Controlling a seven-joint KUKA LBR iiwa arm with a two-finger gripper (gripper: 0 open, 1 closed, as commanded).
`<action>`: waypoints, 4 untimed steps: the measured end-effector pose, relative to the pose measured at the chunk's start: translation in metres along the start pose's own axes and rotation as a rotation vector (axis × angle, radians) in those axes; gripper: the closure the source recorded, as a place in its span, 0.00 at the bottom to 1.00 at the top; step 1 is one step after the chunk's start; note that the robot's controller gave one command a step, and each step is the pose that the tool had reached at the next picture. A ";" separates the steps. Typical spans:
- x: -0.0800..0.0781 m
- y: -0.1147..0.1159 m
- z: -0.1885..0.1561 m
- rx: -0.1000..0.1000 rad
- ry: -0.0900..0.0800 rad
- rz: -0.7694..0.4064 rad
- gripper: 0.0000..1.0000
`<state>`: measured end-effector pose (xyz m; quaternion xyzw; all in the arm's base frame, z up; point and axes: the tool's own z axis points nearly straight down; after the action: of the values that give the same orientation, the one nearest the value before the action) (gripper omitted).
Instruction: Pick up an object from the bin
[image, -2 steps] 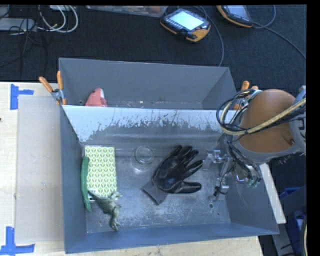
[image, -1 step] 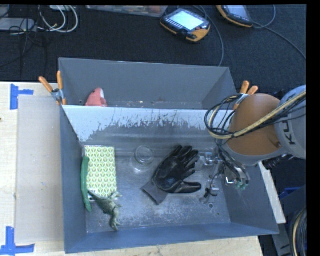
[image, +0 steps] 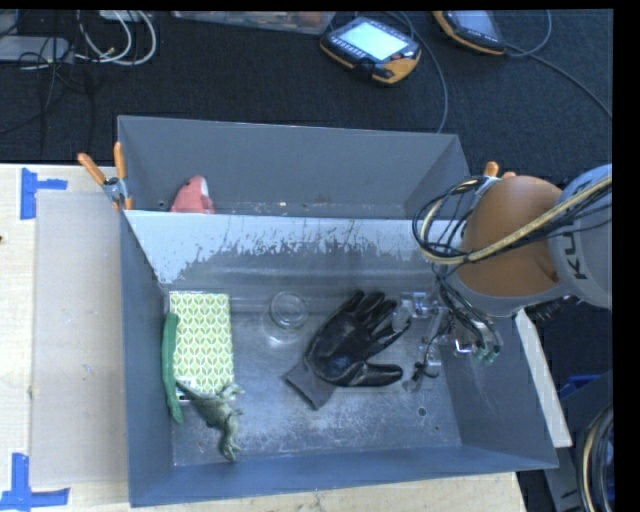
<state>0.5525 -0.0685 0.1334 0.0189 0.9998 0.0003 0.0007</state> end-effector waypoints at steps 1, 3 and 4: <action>0.003 0.005 0.056 -0.001 0.008 0.000 0.00; 0.000 0.006 0.080 0.000 -0.003 0.014 1.00; 0.001 0.006 0.071 0.000 -0.001 0.013 1.00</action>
Offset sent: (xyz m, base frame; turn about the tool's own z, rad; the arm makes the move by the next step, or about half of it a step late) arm -0.0033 0.0103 -0.0634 0.0342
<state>0.5522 -0.0623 0.0620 0.0255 0.9997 0.0003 0.0014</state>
